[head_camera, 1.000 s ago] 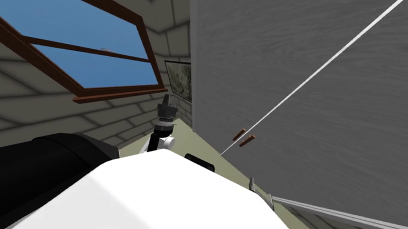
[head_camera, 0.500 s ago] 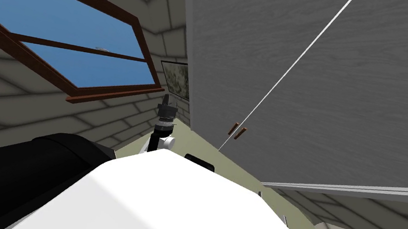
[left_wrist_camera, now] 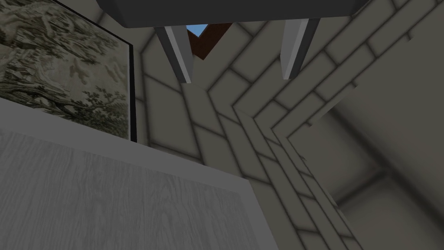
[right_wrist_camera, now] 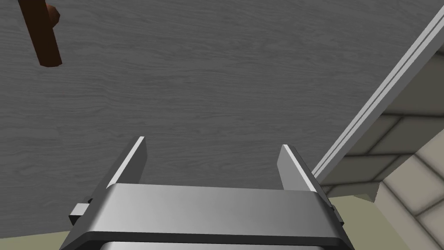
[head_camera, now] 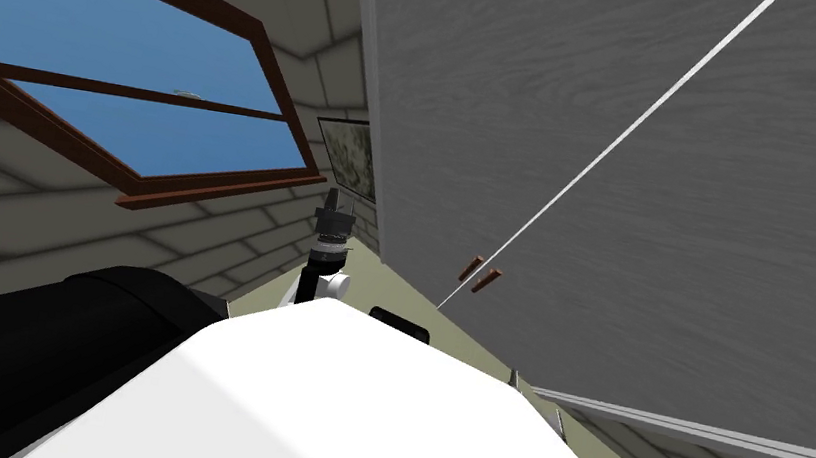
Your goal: Pull the door open
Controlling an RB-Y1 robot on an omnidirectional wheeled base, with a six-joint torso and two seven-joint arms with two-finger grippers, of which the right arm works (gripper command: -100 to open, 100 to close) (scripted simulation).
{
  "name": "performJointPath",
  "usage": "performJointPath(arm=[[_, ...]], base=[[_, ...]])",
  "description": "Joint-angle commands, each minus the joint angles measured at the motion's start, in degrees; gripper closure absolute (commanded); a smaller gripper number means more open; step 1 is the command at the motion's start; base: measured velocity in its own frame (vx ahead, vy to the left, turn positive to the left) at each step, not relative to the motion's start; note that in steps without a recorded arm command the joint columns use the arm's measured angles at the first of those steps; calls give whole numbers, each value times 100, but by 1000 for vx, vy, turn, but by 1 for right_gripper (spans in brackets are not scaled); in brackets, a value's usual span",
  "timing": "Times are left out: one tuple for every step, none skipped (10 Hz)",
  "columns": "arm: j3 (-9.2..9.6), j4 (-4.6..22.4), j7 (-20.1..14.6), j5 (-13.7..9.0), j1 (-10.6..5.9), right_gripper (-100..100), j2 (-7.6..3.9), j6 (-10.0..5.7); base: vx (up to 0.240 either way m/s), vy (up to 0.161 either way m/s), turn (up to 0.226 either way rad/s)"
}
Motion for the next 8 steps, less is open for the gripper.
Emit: performJointPath(arm=[[35,-89,33,19,-120,-100,41,37],[53,-113,34,29,-168,-100,52,42],[89,-158,35,48,-254,-100,73,47],[115,-191,36,62,-318,-100,89,50],[156,-241,37,83,-413,-100,113,55],[182,-274,38,98,-477,-100,128,59],[182,-274,38,98,-477,-100,128,59],[229,-330,38,122,-581,-100,155,62]], base=[[171,-4,78],[187,-13,77],[207,-38,93],[180,-26,102],[206,-9,135],[204,-28,79],[123,-24,22],[141,15,106]])
